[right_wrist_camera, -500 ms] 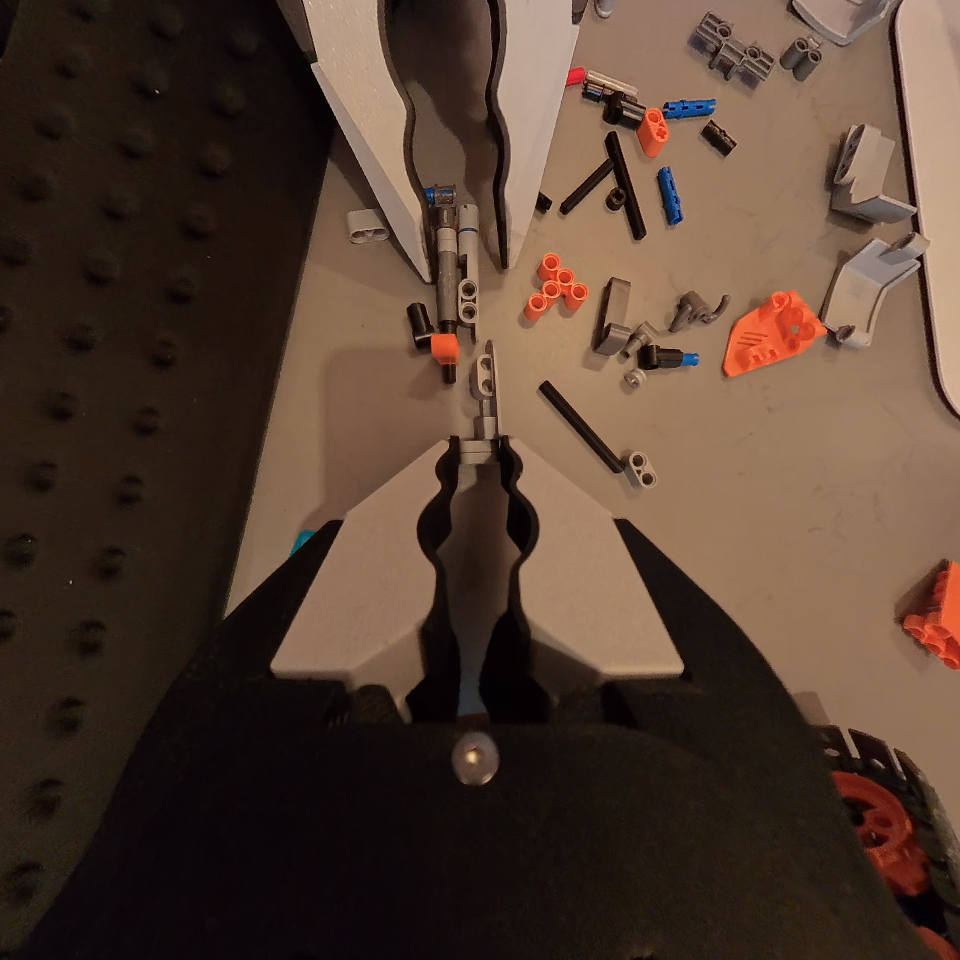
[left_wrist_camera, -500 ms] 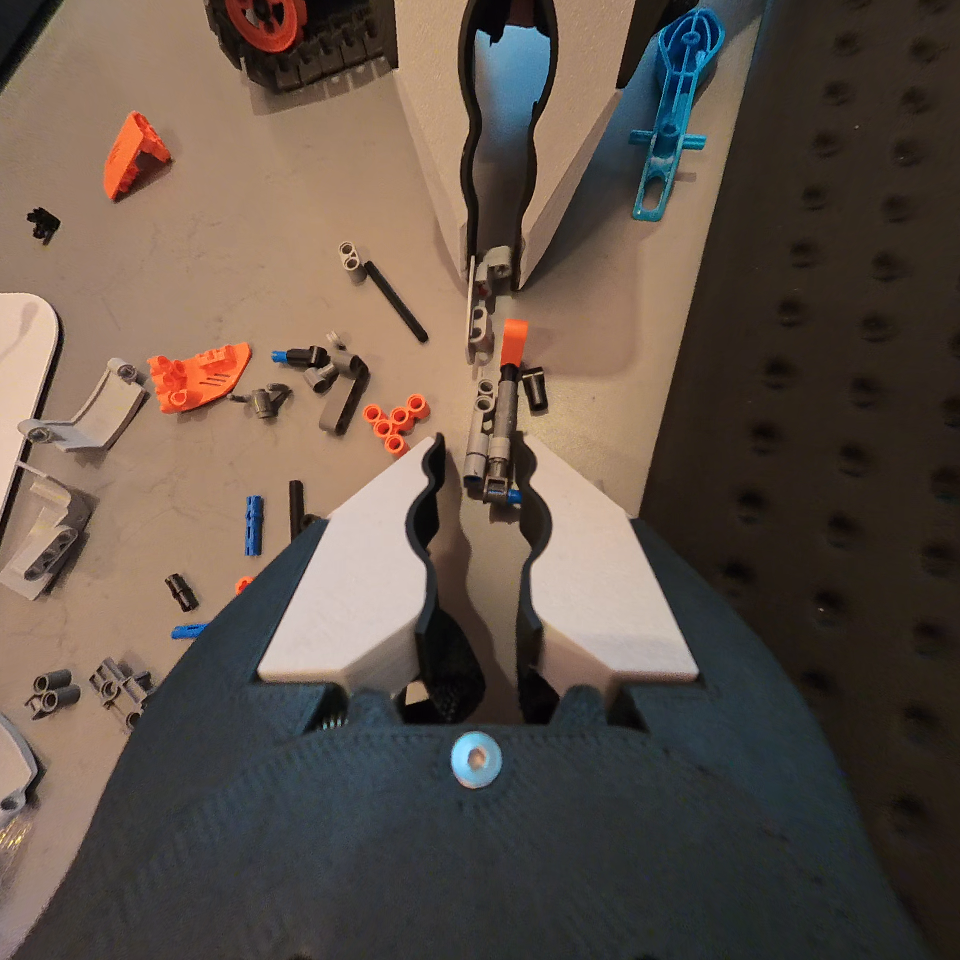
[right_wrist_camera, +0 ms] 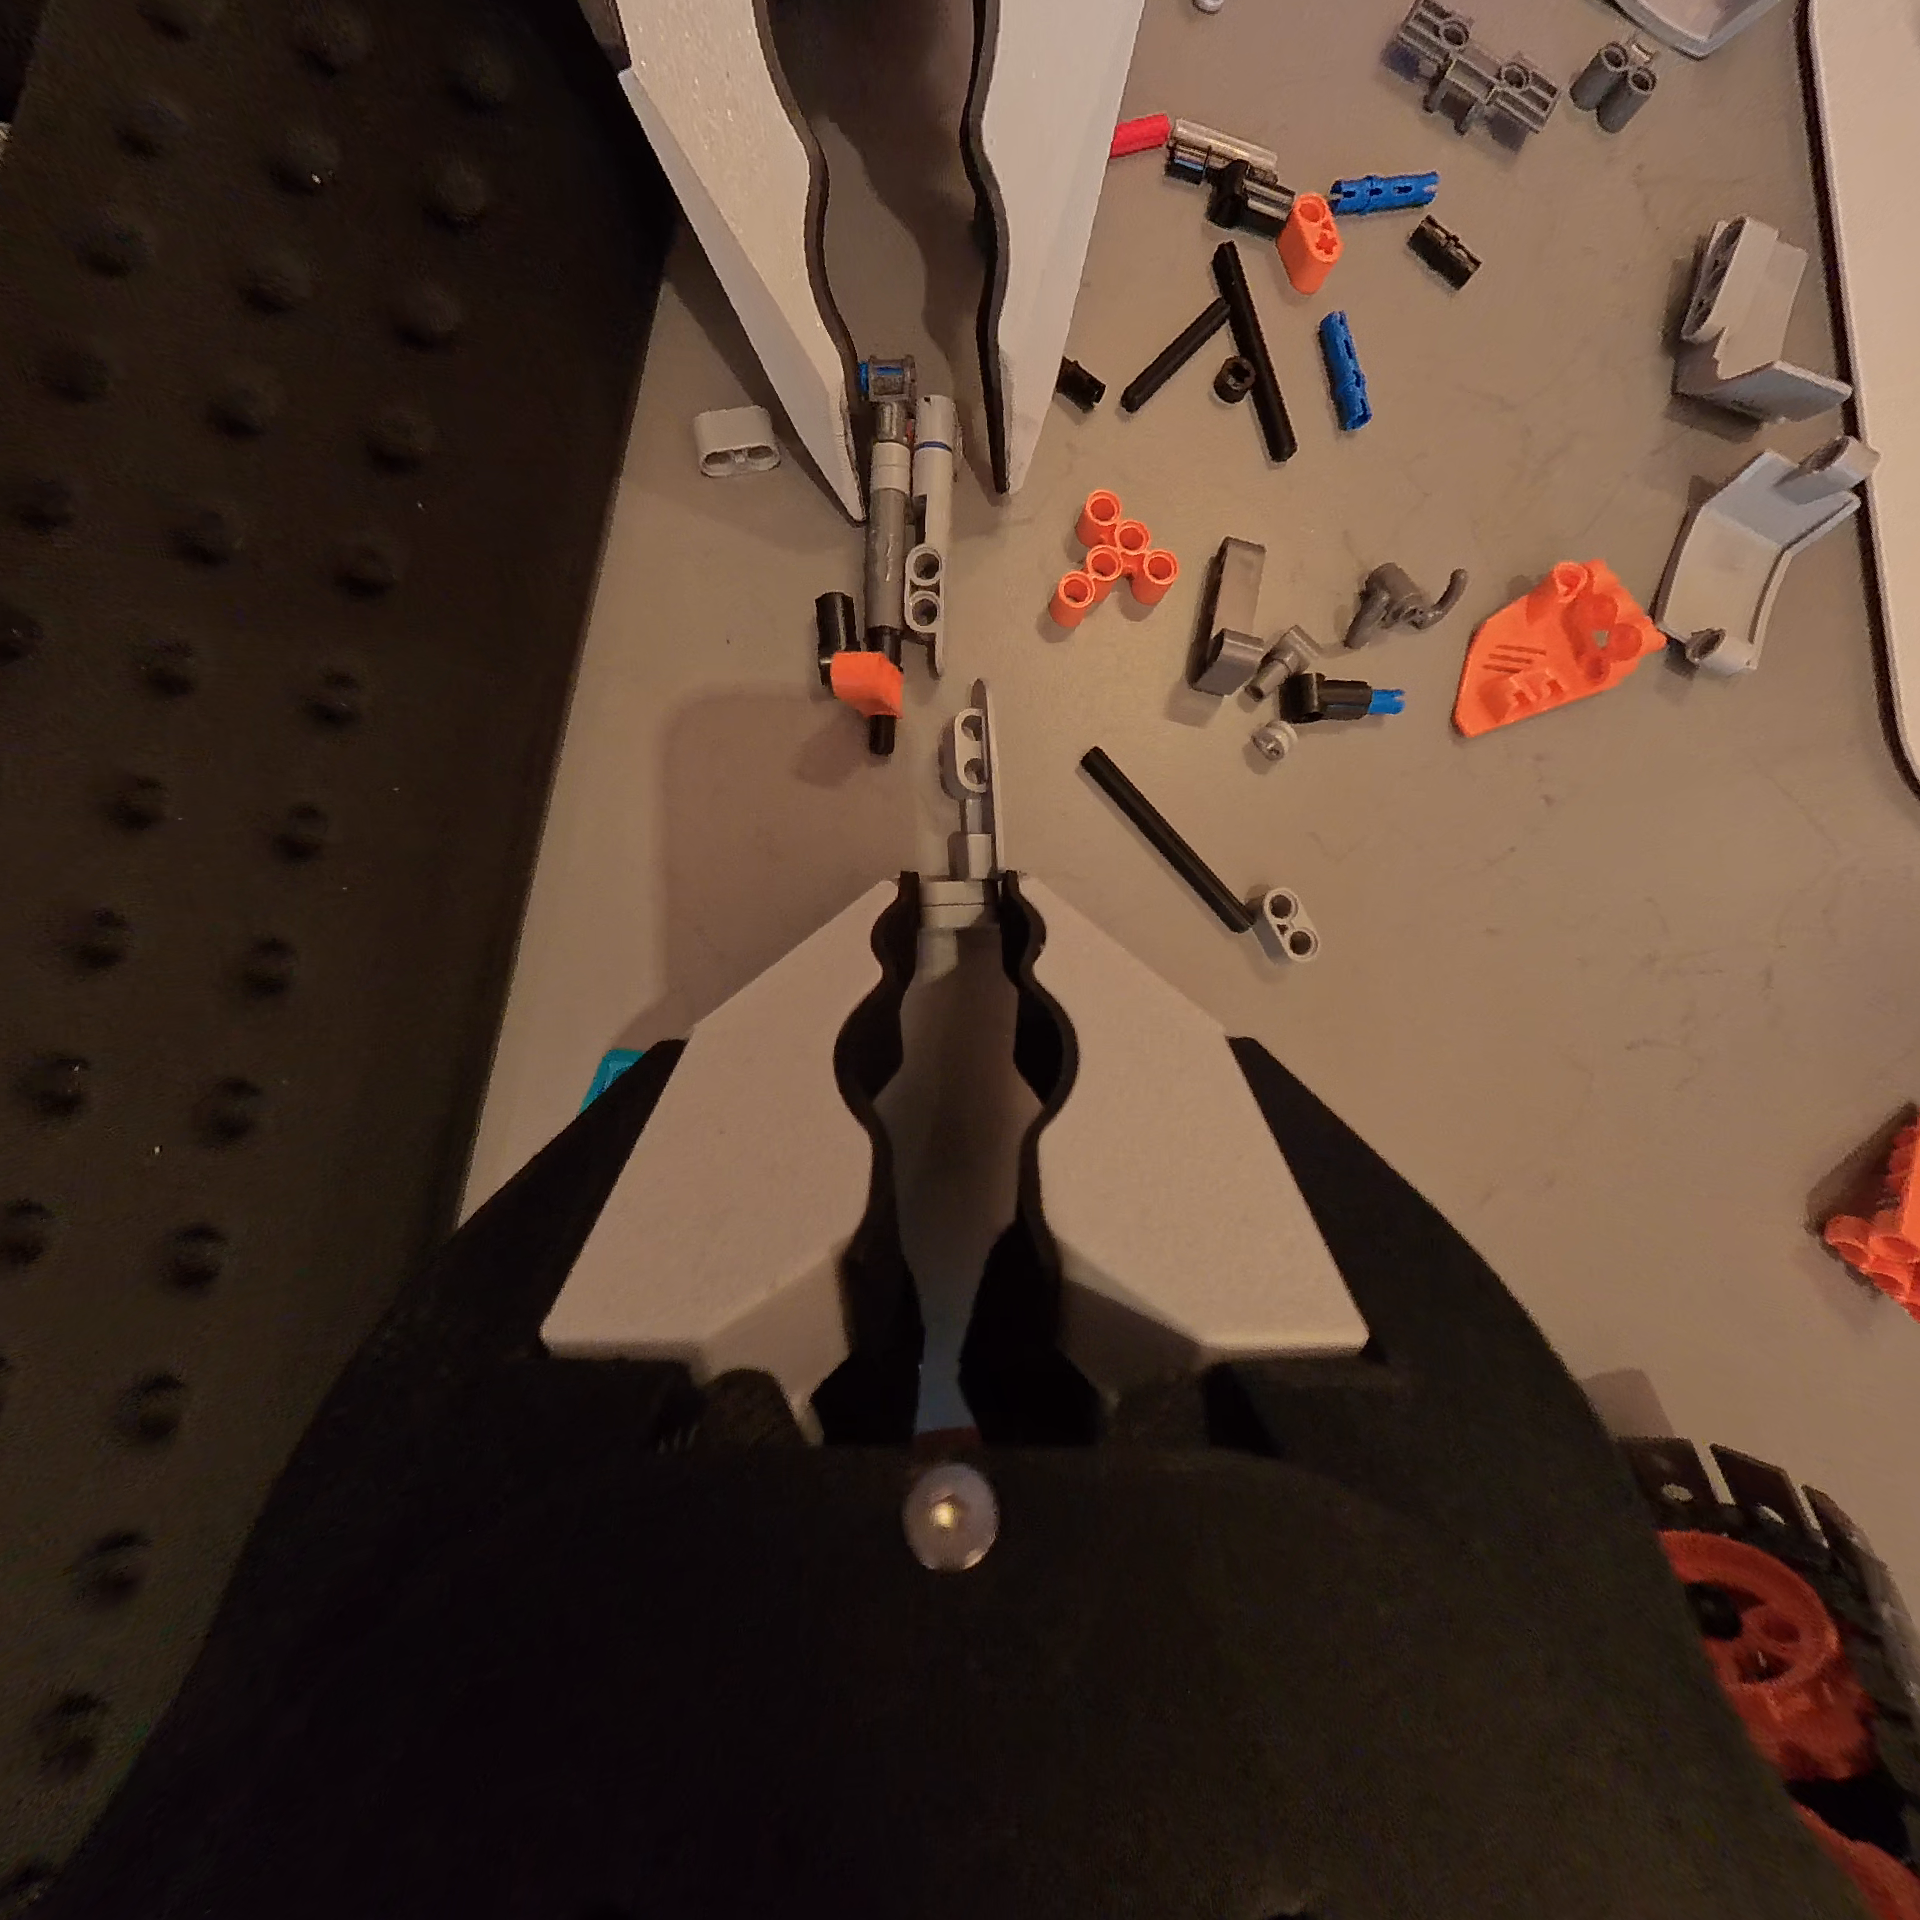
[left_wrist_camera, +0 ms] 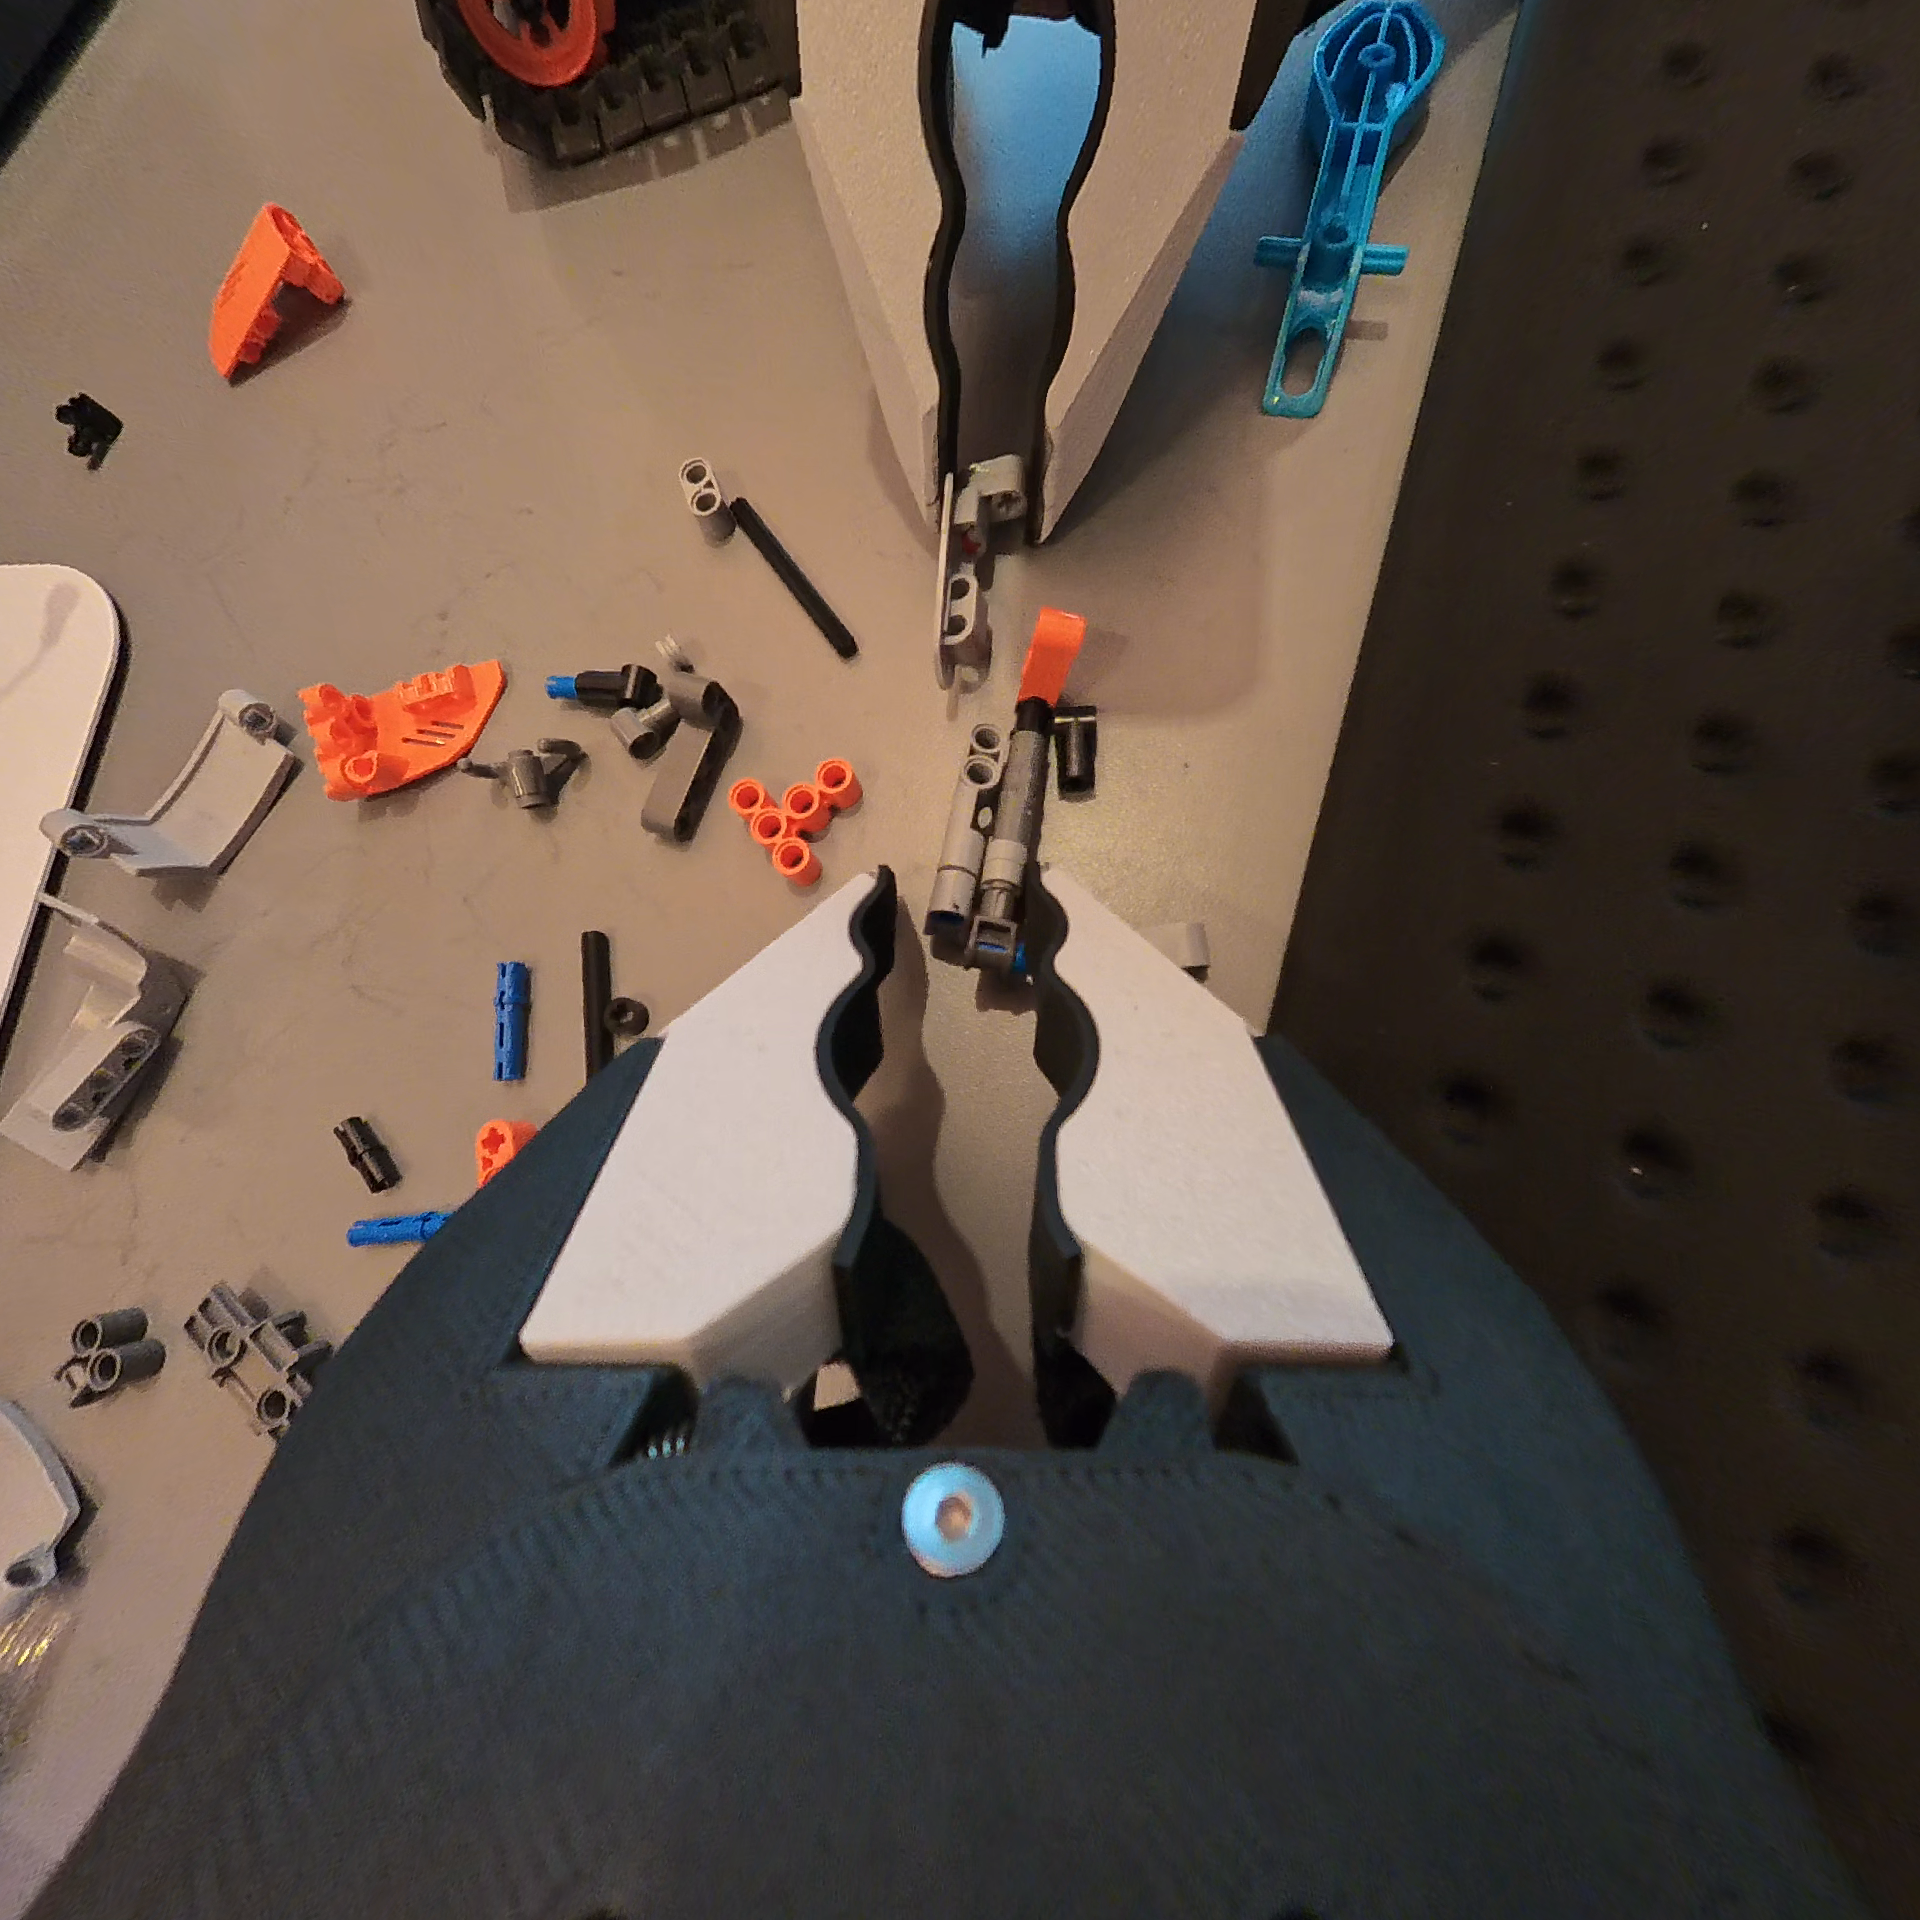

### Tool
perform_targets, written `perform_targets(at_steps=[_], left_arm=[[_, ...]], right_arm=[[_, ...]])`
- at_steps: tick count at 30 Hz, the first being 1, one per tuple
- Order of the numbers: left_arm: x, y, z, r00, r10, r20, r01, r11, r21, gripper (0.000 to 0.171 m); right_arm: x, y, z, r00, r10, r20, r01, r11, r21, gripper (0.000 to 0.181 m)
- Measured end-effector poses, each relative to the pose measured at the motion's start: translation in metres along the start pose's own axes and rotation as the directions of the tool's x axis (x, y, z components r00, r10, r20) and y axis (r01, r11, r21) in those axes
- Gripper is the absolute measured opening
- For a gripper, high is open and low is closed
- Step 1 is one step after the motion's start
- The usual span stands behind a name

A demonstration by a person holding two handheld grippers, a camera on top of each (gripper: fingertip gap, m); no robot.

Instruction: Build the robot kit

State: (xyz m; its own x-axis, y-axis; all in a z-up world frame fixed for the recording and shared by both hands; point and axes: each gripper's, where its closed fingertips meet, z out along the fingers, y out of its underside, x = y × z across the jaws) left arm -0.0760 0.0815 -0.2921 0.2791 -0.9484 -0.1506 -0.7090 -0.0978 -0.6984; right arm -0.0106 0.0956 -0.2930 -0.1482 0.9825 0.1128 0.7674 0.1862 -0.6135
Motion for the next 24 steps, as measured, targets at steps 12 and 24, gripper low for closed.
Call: perform_targets(at_steps=[12, 24], left_arm=[[-0.0013, 0.0009, -0.0020, 1.000, -0.003, 0.004, 0.003, 1.000, 0.009, 0.022], [-0.0020, 0.0014, -0.0024, 1.000, -0.003, 0.007, 0.003, 1.000, 0.011, 0.023]], right_arm=[[0.0002, 0.0009, -0.0003, 1.000, 0.012, 0.007, -0.012, 1.000, 0.005, 0.013], [0.0003, 0.0009, -0.0002, 0.999, 0.039, 0.020, -0.039, 0.999, 0.011, 0.013]])
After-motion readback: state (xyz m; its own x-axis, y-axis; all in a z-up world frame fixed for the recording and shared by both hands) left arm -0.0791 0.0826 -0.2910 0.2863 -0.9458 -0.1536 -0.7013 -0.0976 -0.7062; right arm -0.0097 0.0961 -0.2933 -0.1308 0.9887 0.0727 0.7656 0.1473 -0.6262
